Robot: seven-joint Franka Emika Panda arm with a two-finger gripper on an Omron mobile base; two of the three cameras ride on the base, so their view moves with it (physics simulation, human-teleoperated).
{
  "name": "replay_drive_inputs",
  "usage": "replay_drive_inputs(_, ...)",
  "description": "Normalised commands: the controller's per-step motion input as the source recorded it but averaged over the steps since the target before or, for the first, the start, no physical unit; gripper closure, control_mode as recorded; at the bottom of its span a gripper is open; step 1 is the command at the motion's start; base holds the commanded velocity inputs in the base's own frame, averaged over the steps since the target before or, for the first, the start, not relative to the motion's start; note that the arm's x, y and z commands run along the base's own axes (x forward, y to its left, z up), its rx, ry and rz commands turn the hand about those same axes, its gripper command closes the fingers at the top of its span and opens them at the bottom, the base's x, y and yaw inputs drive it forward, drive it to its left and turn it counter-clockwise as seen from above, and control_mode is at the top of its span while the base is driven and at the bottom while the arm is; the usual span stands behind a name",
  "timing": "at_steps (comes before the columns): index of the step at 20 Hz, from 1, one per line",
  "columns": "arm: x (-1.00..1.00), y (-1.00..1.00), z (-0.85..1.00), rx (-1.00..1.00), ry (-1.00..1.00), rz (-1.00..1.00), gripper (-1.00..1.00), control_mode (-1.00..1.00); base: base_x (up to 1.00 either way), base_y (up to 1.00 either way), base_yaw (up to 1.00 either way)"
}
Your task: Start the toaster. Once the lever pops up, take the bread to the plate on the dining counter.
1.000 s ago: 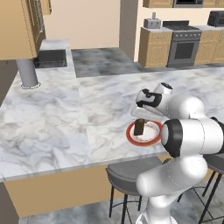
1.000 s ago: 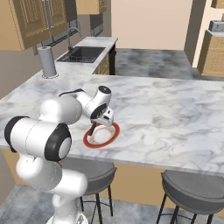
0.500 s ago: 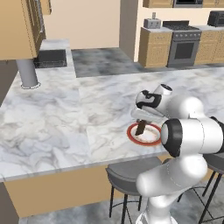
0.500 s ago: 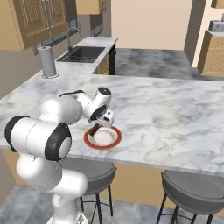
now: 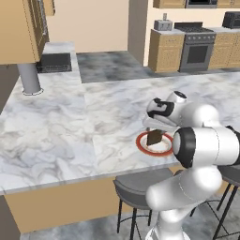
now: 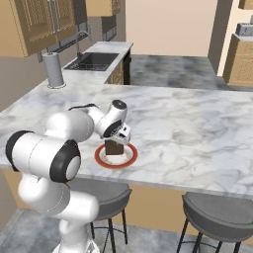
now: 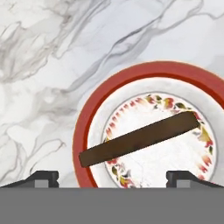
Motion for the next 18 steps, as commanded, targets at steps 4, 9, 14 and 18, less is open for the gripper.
replay_drive_inputs(4, -0.1, -0.06, 0.0, -0.05, -0.06, -0.08, -1.0, -1.0, 0.0, 0.0, 0.0)
replay_drive_inputs(9, -0.3, 0.0, 0.03, -0.06, -0.09, -0.08, -1.0, -1.0, 0.0, 0.0, 0.0)
replay_drive_inputs(14, -0.41, 0.0, 0.22, -0.05, -0.06, -0.08, -1.0, -1.0, 0.0, 0.0, 0.0)
replay_drive_inputs(18, -0.19, 0.0, 0.42, -0.06, -0.04, -0.08, -1.0, -1.0, 0.0, 0.0, 0.0)
